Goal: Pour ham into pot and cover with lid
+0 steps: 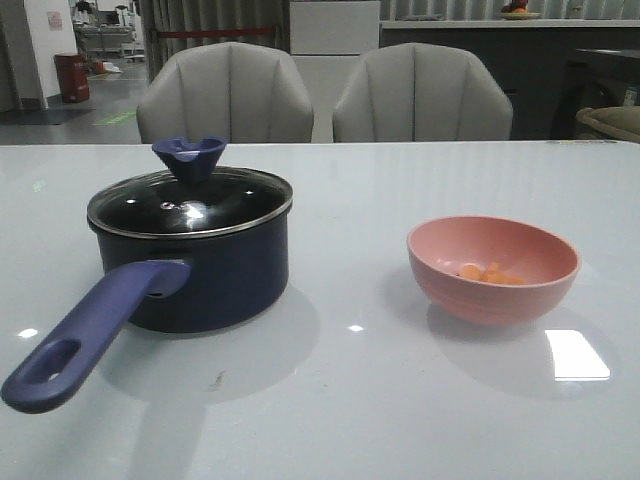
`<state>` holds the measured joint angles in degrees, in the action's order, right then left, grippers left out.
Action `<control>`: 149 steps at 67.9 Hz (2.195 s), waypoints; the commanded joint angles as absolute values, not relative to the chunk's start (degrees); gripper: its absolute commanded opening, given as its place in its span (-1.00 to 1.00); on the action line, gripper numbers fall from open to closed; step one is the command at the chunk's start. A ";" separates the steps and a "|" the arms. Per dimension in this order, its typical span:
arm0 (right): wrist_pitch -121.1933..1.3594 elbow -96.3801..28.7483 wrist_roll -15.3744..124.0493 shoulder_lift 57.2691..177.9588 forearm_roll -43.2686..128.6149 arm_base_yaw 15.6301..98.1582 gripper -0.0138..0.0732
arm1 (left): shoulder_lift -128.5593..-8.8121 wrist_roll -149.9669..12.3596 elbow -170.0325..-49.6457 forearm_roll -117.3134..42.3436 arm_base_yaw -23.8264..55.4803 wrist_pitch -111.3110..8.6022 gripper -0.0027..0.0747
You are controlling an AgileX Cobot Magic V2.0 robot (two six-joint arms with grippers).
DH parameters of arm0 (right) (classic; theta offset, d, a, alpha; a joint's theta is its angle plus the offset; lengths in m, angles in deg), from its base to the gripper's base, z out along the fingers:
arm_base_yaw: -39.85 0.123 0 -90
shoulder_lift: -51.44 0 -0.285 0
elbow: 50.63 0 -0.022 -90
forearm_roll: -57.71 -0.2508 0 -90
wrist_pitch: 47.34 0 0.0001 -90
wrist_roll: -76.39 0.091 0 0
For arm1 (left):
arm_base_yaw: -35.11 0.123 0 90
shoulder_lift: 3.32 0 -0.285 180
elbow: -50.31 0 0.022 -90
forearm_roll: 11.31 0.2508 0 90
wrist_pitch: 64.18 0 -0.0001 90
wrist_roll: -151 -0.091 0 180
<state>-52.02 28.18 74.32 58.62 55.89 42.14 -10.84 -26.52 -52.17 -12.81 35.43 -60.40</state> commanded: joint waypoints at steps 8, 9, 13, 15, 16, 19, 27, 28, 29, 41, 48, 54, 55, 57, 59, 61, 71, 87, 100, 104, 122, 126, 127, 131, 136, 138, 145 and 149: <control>-47.34 27.84 74.35 57.50 56.49 41.77 -0.31 | -9.78 -26.21 -50.96 -12.92 35.43 -64.93 -0.64; -47.34 27.84 74.35 57.50 56.49 41.77 -0.31 | -9.78 -26.21 -50.96 -12.92 35.43 -64.93 -0.64; -47.34 27.84 74.35 57.50 56.49 41.77 -0.31 | -9.78 -26.21 -50.96 -12.92 35.43 -64.93 -0.64; -47.34 27.84 74.35 57.50 56.49 41.77 -0.31 | -9.78 -26.21 -50.96 -12.92 35.43 -64.93 -0.64; -47.34 27.84 74.35 57.50 56.49 41.77 -0.31 | -9.78 -26.21 -50.96 -12.92 35.43 -64.93 -0.64; -47.34 27.84 74.35 57.50 56.49 41.77 -0.31 | -9.78 -26.21 -50.96 -12.92 35.43 -64.93 -0.64; -47.34 27.84 74.35 57.50 56.49 41.77 -0.31 | -9.78 -26.21 -50.96 -12.92 35.43 -64.93 -0.64; -47.34 27.84 74.35 57.50 56.49 41.77 -0.31 | -9.78 -26.21 -50.96 -12.92 35.43 -64.93 -0.64; -47.34 27.84 74.35 57.50 56.49 41.77 -0.31 | -9.78 -26.21 -50.96 -12.92 35.43 -64.93 -0.64; -47.34 27.84 74.35 57.50 56.49 41.77 -0.31 | -9.78 -26.21 -50.96 -12.92 35.43 -64.93 -0.64; -47.34 27.84 74.35 57.50 56.49 41.77 -0.31 | -9.78 -26.21 -50.96 -12.92 35.43 -64.93 -0.64; -47.34 27.84 74.35 57.50 56.49 41.77 -0.31 | -9.78 -26.21 -50.96 -12.92 35.43 -65.38 -0.64; -47.34 27.84 74.35 57.50 56.49 41.77 -0.31 | -9.78 -26.21 -50.96 -12.92 35.43 -65.75 -0.64; -47.34 27.84 74.35 57.50 56.49 41.77 -0.31 | -9.78 -26.21 -50.96 -12.92 35.43 -67.28 -0.64; -47.34 27.84 74.35 57.50 56.49 41.77 -0.31 | -9.78 -26.21 -50.96 -12.92 35.43 -69.18 -0.64; -47.34 27.84 74.35 57.50 56.49 41.77 -0.31 | -9.78 -26.21 -50.96 -12.92 35.43 -71.45 -0.64; -47.34 27.84 74.35 57.50 56.49 41.77 -0.31 | -9.78 -26.21 -52.02 -13.18 35.43 -80.95 -0.64; -47.34 27.84 74.35 57.50 56.49 41.77 -0.31 | -12.87 -26.21 -64.76 -13.32 35.43 -69.42 -0.64; -47.34 27.84 74.35 57.50 56.49 41.77 -0.31 | -19.09 -26.21 -75.45 -13.22 35.43 -52.71 -0.64; -47.34 27.84 74.35 57.50 56.49 41.77 -0.31 | -20.86 -26.21 -77.50 -13.22 35.43 -49.52 -0.64; -47.34 27.84 74.35 57.50 56.49 41.77 -0.31 | -22.30 -26.21 -77.65 -13.82 35.43 -50.00 -0.64; -47.34 27.84 74.35 57.50 56.49 41.77 -0.31 | -22.41 -26.21 -77.41 -13.82 35.43 -49.69 -0.64; -47.34 27.84 74.35 57.50 56.49 41.77 -0.31 | -22.40 -26.21 -77.41 -13.82 35.43 -49.55 -0.64; -47.34 27.84 74.35 57.50 56.49 41.77 -0.31 | -22.67 -26.21 -77.30 -13.82 35.43 -48.02 -0.63; -47.34 27.84 74.35 57.50 56.49 41.77 -0.31 | -23.75 -26.21 -77.30 -13.32 35.43 -45.99 -0.55; -47.34 27.84 74.35 57.50 56.49 41.77 -0.31 | -24.03 -26.21 -77.30 -13.07 35.43 -45.56 -0.49; -47.34 27.84 74.35 57.50 56.49 41.77 -0.31 | -25.09 -26.21 -77.30 -12.99 35.43 -45.51 -0.13; -47.34 27.84 74.35 57.50 56.49 41.77 -0.31 | -25.42 -26.21 -77.30 -12.99 35.43 -45.69 0.17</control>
<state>-52.02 28.18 74.32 58.62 55.89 42.14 -23.85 -26.52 -75.84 -13.04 35.43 -41.46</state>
